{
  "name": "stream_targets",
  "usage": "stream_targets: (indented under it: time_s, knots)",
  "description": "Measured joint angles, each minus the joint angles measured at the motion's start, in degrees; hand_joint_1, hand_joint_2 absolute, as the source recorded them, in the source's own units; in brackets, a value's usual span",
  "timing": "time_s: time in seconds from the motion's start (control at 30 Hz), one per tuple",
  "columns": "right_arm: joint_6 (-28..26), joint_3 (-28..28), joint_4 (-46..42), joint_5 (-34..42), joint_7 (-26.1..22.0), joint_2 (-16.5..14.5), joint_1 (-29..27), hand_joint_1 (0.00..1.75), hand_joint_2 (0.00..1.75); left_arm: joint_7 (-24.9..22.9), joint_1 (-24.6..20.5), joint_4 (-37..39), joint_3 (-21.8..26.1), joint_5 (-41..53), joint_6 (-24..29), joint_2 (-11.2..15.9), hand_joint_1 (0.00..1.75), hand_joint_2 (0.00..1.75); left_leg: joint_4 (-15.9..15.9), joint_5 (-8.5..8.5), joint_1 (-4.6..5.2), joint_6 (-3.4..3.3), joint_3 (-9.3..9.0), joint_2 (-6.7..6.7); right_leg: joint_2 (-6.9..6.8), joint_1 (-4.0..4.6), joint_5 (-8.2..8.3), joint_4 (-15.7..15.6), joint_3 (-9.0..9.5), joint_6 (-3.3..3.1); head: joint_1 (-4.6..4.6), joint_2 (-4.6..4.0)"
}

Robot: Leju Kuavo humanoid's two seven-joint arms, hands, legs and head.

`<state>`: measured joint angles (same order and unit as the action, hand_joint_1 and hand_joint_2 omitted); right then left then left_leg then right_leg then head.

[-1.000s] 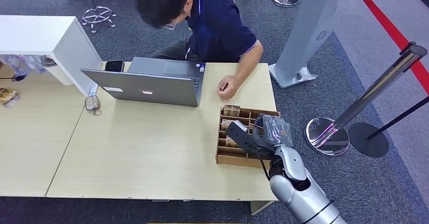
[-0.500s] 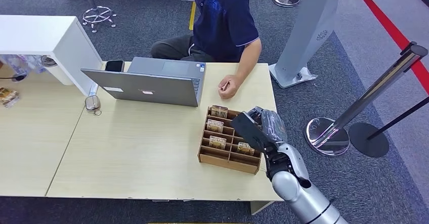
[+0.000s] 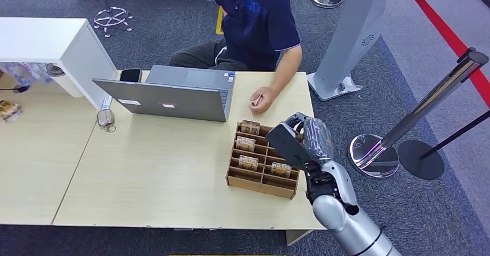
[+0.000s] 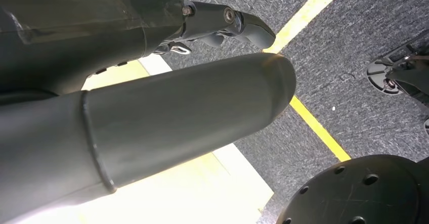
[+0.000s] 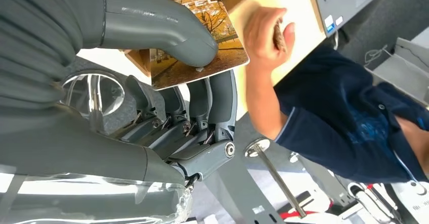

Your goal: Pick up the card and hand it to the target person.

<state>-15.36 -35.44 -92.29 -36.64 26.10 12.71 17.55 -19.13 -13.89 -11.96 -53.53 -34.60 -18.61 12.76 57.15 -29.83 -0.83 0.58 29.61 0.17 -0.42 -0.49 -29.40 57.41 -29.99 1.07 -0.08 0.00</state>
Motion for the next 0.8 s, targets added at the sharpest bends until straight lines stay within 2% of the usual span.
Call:
stream_targets:
  time_s: [0.2,0.4,0.67,0.8]
  knots:
    - [-1.5,0.31,-0.15,-0.68,-1.28,-0.01,1.48,1.39,1.75,-0.26,-0.08,0.0,-0.02,0.45,-0.06,-0.05,0.0,0.0,0.0,0.0,0.0,0.0,0.0,0.0,0.0,0.0,0.0,0.0,0.0,0.0,-0.01,0.0]
    - [-4.23,0.38,1.15,-2.48,-2.59,-0.34,4.64,1.49,1.75,-0.74,-0.49,-0.02,-0.02,1.18,-0.24,-0.32,0.0,0.0,0.0,0.0,0.0,0.0,0.0,0.0,0.0,0.0,0.0,0.0,0.0,0.0,0.0,0.0]
    - [-10.32,0.87,6.7,-7.25,-4.7,-1.95,8.4,1.43,1.75,-1.38,-1.47,-0.04,-0.03,2.14,-0.65,-0.92,0.0,0.0,0.0,0.0,0.0,0.0,0.01,0.0,0.0,0.0,0.0,0.0,0.0,0.0,0.0,0.0]
    - [-12.92,1.54,10.26,-7.26,-6.67,-3.28,9.57,1.46,1.75,-1.79,-1.93,-0.04,-0.05,2.52,-0.75,-1.36,0.0,0.0,0.0,0.0,0.0,0.0,0.02,-0.01,-0.01,0.0,0.0,0.0,0.0,0.0,0.01,0.0]
